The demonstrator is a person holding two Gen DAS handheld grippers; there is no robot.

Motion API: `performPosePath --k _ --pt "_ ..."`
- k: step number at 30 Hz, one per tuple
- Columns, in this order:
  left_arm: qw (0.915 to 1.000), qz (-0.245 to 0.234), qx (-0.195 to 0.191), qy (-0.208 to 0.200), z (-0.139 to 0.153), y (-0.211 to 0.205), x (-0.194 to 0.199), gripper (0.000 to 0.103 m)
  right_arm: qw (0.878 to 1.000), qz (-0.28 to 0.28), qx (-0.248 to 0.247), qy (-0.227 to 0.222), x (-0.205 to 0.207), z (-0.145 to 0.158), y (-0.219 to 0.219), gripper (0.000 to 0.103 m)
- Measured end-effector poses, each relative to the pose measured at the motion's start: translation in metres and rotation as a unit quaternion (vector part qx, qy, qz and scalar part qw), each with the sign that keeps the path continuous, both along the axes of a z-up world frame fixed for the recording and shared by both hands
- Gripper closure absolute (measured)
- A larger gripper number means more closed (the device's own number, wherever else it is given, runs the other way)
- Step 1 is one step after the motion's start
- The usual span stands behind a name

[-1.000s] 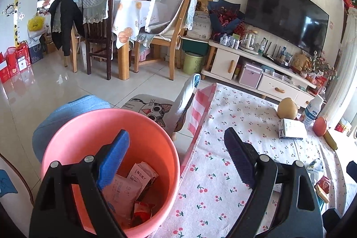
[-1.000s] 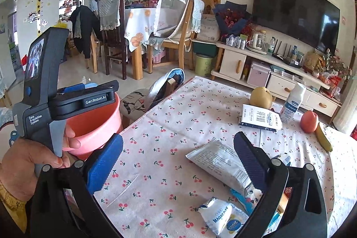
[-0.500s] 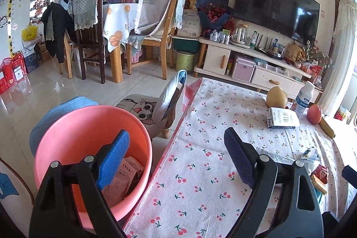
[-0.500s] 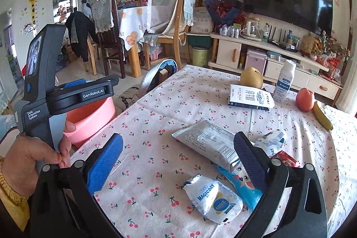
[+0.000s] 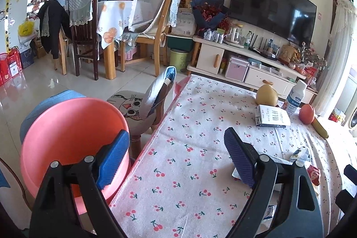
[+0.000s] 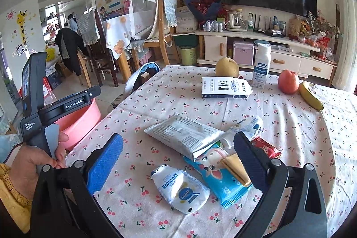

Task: Collect trash
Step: 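Move both open tools back over the table, then reach the right tool to the yellow cake packet while the left tool reaches a white packet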

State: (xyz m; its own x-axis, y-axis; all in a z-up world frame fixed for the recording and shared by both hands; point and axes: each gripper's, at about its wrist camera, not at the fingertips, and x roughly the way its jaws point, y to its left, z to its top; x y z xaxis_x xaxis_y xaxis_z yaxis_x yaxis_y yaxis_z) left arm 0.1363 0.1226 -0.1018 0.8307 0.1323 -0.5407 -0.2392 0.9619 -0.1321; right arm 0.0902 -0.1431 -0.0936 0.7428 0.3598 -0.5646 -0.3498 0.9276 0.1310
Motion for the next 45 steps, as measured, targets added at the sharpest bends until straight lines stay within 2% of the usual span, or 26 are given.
performPosePath --k 10,14,19,21,24,26,28,30,32,38,39,41,45 --pt "0.9976 -0.069 -0.004 0.01 -0.005 -0.05 0.01 0.016 0.997 -0.062 0.036 0.022 0.02 -0.001 -0.071 0.005" --pt "0.9951 -0.096 0.003 0.02 -0.008 -0.07 0.014 0.015 0.991 -0.101 0.061 0.056 0.036 -0.008 -0.107 0.005" --pt "0.9908 -0.124 -0.016 0.052 -0.016 -0.088 0.019 0.015 0.984 -0.135 0.075 0.091 0.053 -0.021 -0.14 0.005" --pt "0.9877 -0.129 -0.038 0.08 -0.024 -0.092 0.022 0.015 0.981 -0.138 0.09 0.105 0.059 -0.027 -0.147 0.005" --pt "0.9771 -0.127 -0.13 0.111 -0.036 -0.085 0.027 0.016 0.976 -0.129 0.12 0.133 0.068 -0.036 -0.151 0.005" --pt "0.9663 -0.122 -0.189 0.125 -0.045 -0.081 0.029 0.016 0.974 -0.118 0.128 0.146 0.072 -0.039 -0.147 0.005" --pt "0.952 -0.124 -0.241 0.142 -0.057 -0.078 0.033 0.016 0.975 -0.112 0.116 0.15 0.075 -0.04 -0.137 0.005" --pt "0.9412 -0.129 -0.272 0.154 -0.067 -0.083 0.036 0.016 0.978 -0.102 0.102 0.154 0.078 -0.042 -0.128 0.005" --pt "0.936 -0.133 -0.284 0.161 -0.074 -0.088 0.04 0.016 0.98 -0.084 0.091 0.158 0.079 -0.045 -0.118 0.005" --pt "0.934 -0.15 -0.282 0.16 -0.077 -0.104 0.055 0.016 0.981 -0.035 0.071 0.175 0.075 -0.055 -0.094 0.009" --pt "0.9338 -0.152 -0.282 0.159 -0.076 -0.106 0.057 0.016 0.98 -0.031 0.07 0.181 0.074 -0.058 -0.093 0.019" --pt "0.9338 -0.155 -0.282 0.157 -0.077 -0.11 0.062 0.016 0.977 -0.024 0.074 0.199 0.074 -0.066 -0.092 0.031" --pt "0.9334 -0.153 -0.284 0.158 -0.08 -0.115 0.074 0.016 0.974 -0.022 0.064 0.215 0.073 -0.078 -0.091 0.032"
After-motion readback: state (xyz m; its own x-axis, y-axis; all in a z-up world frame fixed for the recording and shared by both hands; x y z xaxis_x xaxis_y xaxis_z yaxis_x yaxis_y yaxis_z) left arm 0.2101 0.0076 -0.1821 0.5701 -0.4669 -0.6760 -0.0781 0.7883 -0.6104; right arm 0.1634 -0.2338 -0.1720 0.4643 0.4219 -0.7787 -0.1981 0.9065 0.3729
